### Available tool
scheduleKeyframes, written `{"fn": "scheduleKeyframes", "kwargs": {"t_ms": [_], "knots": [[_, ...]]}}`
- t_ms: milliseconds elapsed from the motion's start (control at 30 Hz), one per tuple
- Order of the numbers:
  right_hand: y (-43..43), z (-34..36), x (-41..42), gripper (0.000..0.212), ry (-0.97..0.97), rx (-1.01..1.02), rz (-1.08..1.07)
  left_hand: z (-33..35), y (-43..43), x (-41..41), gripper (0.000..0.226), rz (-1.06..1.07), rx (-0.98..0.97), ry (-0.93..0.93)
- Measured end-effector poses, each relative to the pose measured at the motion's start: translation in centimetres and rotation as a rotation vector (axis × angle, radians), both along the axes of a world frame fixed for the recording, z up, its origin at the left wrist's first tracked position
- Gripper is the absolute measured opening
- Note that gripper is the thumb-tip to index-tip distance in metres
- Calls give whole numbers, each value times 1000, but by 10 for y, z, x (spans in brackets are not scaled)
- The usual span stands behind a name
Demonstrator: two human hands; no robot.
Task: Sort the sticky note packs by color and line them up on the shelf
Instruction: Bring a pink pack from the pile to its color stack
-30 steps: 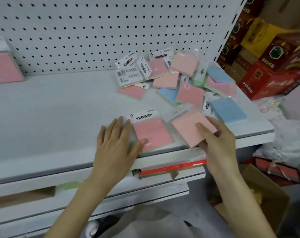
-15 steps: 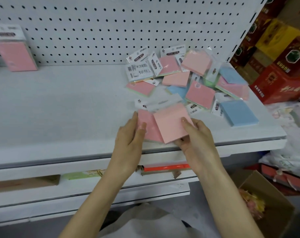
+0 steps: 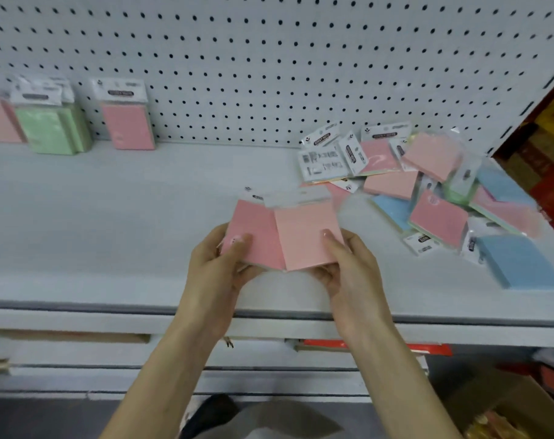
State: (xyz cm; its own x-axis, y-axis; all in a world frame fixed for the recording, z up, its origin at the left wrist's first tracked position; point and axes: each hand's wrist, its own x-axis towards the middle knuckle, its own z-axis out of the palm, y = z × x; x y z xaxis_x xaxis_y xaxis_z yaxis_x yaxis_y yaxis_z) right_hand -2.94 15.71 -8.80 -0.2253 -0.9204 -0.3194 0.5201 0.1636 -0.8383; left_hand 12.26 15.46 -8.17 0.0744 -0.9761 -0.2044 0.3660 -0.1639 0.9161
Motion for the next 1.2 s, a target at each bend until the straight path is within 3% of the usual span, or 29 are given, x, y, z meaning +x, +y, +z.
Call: {"fn": "scheduleKeyframes", "kwargs": {"t_ms": [333, 467, 633, 833, 967, 1200], "knots": [[-59, 17, 131, 36, 58, -44, 263, 6, -28, 148, 17, 221, -83, -33], [-82, 24, 192, 25, 146, -61, 277, 10, -47, 228, 11, 290, -136, -206], [-106, 26, 269, 13, 194, -84, 266, 10, -72, 328, 14, 388, -140, -238], [-139, 11, 384, 11, 380, -150, 319, 8, -92, 446, 14, 492, -182, -276], [-167, -6, 465, 10, 608, -170, 307, 5, -109, 516, 14, 630, -177, -346], [-213, -16, 547, 13, 863, -394, 200, -19, -122, 567, 15, 679, -140, -300]]}}
